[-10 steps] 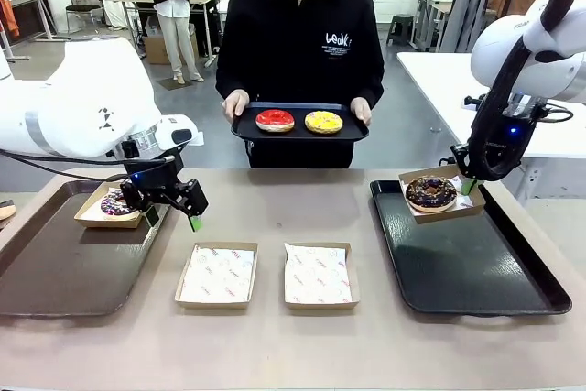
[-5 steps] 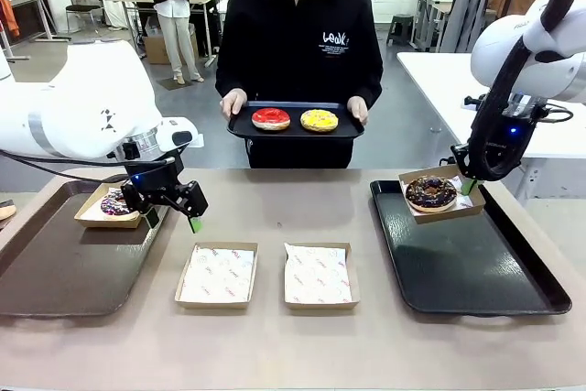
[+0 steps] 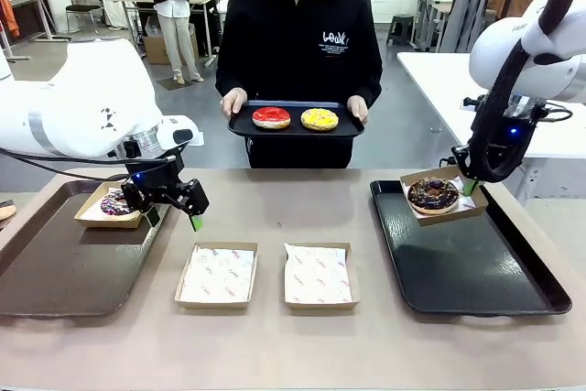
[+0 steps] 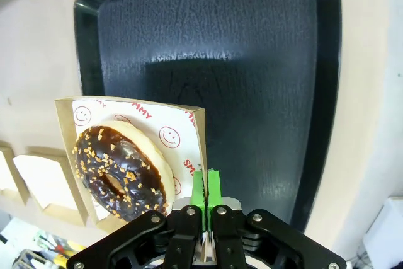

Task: Individually package the donuts and arrange them on the tray.
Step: Place the picked Paper togo box on the Handle tray while simultaneously picking up another Paper togo box from the table with the other hand.

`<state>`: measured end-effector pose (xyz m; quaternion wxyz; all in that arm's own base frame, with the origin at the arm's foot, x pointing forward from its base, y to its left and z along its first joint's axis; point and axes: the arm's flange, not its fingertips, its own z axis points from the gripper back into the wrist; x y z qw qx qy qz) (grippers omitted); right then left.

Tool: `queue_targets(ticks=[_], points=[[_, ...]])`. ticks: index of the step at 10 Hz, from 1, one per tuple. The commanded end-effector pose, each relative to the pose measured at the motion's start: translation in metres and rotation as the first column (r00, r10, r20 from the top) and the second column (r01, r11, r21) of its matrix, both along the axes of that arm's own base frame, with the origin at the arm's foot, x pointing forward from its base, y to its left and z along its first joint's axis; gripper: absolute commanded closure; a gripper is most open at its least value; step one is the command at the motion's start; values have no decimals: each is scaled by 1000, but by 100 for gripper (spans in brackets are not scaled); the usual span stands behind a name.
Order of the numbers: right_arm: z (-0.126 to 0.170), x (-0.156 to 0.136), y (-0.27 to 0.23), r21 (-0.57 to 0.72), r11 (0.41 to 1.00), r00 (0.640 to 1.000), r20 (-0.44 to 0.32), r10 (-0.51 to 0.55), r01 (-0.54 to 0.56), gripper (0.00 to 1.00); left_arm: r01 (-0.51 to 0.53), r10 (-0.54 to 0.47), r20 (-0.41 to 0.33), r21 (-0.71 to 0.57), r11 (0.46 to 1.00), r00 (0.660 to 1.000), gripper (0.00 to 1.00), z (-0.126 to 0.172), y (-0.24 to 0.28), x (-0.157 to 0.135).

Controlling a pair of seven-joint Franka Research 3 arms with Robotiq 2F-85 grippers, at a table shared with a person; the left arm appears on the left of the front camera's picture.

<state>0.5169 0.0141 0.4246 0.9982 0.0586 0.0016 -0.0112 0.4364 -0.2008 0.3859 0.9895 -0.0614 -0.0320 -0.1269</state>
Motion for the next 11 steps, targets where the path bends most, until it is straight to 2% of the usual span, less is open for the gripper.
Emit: queue_targets(ticks=[1,2,6,11], points=[[-2,18,-5,-73,997,1000,-7,22,-22,98,-62,63,-11,55,997,998,0,7,-17,-9],[-4,26,-6,-102,995,1000,-9,12,-13,98,-87,89,-28,70,994,996,0,6,-24,-12],[-29,67,-18,-107,994,998,-60,-27,20,98,-178,181,-10,141,974,983,0,-12,-46,-14],[-63,87,-27,-69,997,994,-95,-49,42,98,-233,233,18,140,962,972,0,-13,-34,-4]])
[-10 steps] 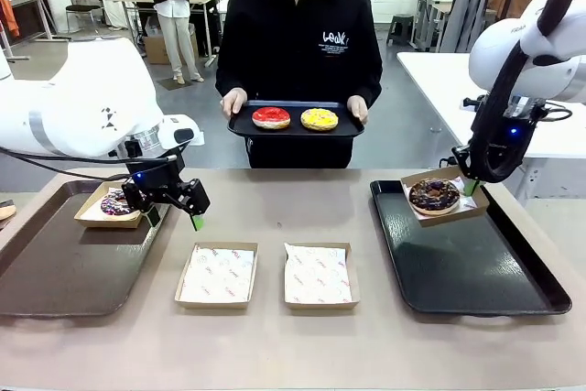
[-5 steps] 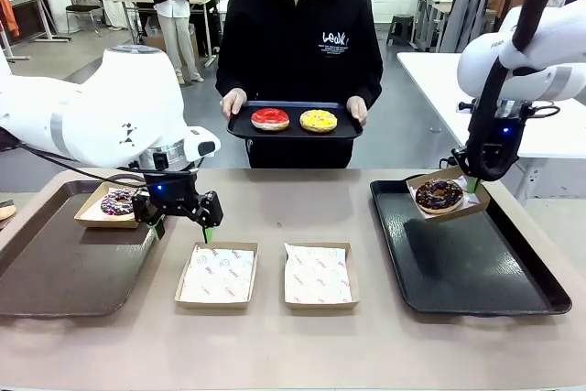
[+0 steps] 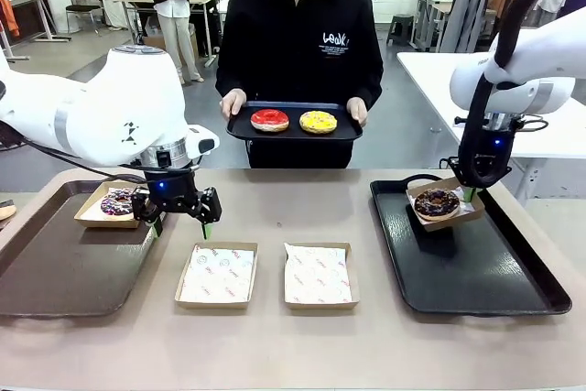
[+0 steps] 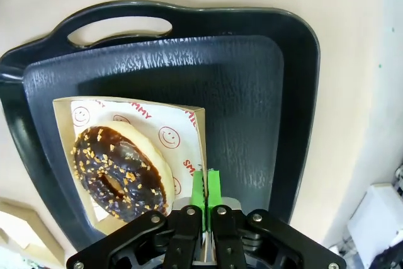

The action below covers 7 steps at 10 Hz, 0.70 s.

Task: Individually package the donuts and arrange them on the tray.
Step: Place the picked Paper togo box on the Handle tray while simultaneously picking up another Paper togo box from the table with the other hand.

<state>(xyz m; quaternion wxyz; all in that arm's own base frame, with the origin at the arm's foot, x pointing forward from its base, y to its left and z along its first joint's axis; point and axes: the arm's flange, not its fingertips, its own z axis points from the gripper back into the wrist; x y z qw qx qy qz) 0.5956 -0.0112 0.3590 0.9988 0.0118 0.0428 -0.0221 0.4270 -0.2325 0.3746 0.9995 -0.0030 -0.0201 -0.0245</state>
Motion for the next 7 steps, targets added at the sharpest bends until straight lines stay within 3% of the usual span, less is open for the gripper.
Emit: queue_targets(ticks=[1,7], points=[[-1,10,-2,31,999,999,-11,-37,37,98,-22,22,14,30,999,1000,0,-4,-1,6],[-11,21,-4,63,995,997,3,-73,73,98,29,-29,-17,8,1000,999,0,-23,-2,0]])
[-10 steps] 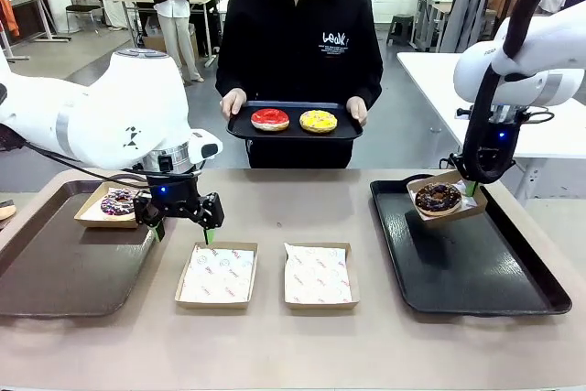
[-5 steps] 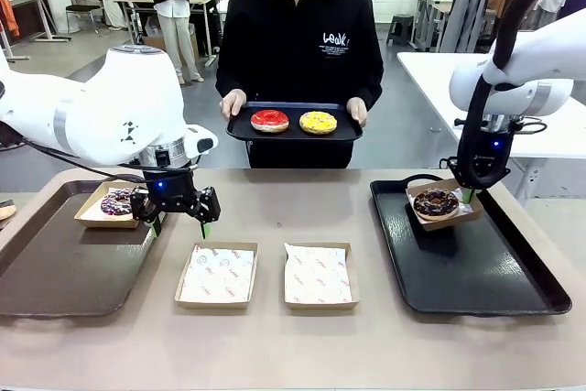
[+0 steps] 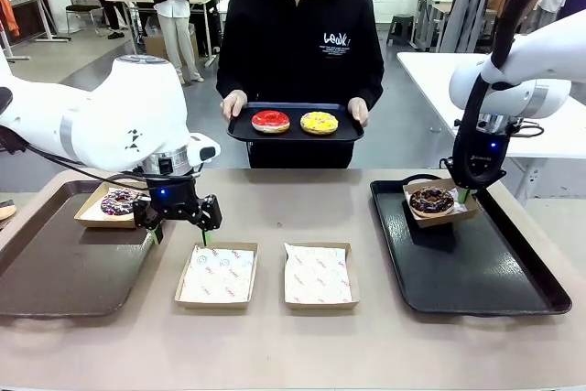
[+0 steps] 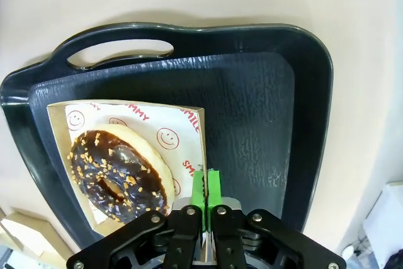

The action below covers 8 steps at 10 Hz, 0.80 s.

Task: Individually package the donuts and arrange them on the tray.
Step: Place the picked Paper togo box on the Handle tray while simultaneously picking up another Paper togo box from the table with the other hand.

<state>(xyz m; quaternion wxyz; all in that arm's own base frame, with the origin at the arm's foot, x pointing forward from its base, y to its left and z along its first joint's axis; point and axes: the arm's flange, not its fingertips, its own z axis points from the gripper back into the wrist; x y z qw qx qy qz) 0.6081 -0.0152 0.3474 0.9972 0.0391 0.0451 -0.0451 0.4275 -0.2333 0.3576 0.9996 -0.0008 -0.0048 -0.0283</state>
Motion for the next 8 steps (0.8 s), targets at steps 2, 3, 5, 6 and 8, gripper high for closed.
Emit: queue_targets(ticks=[2,3,5,6,8], points=[[1,9,0,9,1000,1000,11,-25,25,98,-11,11,-6,2,1000,1000,0,-13,-4,-2],[2,9,0,9,1000,1000,13,-27,26,98,-41,41,-2,11,999,999,0,-16,-6,-7],[2,10,0,10,1000,1000,15,-26,26,98,-57,57,21,21,998,998,0,-20,-9,-19],[2,10,0,10,1000,1000,15,-26,26,98,-51,51,30,12,999,998,0,-20,-9,-27],[2,9,-1,13,1000,1000,15,-26,26,98,-39,40,52,-14,999,998,0,-22,-10,-41]])
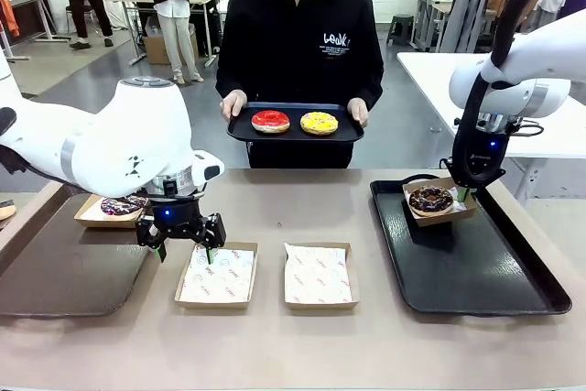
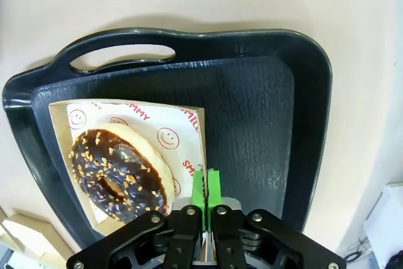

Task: Individually package the donuts and arrange them on the tray.
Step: Place the picked Paper togo box on the Handle tray while simultaneously picking up another Paper togo box from the table with the other hand.

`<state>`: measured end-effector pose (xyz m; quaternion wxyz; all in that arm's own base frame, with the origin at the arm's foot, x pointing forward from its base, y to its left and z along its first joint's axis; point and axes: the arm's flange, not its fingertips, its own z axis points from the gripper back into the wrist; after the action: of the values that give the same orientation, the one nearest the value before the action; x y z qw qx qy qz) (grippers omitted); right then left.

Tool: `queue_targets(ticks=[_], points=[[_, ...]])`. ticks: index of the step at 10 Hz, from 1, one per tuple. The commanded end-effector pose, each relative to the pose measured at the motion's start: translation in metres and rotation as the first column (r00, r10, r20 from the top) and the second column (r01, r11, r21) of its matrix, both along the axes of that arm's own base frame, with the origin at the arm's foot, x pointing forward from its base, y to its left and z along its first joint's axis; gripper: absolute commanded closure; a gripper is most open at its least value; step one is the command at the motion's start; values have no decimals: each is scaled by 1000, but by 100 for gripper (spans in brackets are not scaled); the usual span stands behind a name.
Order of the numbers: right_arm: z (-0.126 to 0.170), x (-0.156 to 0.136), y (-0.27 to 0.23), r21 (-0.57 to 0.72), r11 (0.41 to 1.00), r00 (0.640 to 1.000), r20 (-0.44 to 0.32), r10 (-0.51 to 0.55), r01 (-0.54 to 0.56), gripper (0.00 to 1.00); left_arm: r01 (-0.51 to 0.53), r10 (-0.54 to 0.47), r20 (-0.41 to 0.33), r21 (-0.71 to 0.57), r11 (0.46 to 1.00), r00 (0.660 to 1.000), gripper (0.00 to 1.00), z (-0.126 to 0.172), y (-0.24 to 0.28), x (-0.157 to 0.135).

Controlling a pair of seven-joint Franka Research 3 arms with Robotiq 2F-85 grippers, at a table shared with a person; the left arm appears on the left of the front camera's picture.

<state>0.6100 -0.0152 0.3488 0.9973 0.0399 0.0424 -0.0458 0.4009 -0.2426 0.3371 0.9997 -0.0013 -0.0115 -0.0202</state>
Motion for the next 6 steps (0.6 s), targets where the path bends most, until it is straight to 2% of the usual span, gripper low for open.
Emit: queue_targets(ticks=[1,5,6], points=[[0,7,-1,12,1000,1000,8,-24,24,98,-26,27,51,-11,1000,998,0,-1,-1,-17],[-1,5,0,17,1000,1000,5,-19,19,98,-37,38,31,-29,999,999,0,-7,3,-12],[-1,5,1,19,1000,1000,4,-13,13,90,-32,32,15,-37,999,999,9,-10,4,-10]])
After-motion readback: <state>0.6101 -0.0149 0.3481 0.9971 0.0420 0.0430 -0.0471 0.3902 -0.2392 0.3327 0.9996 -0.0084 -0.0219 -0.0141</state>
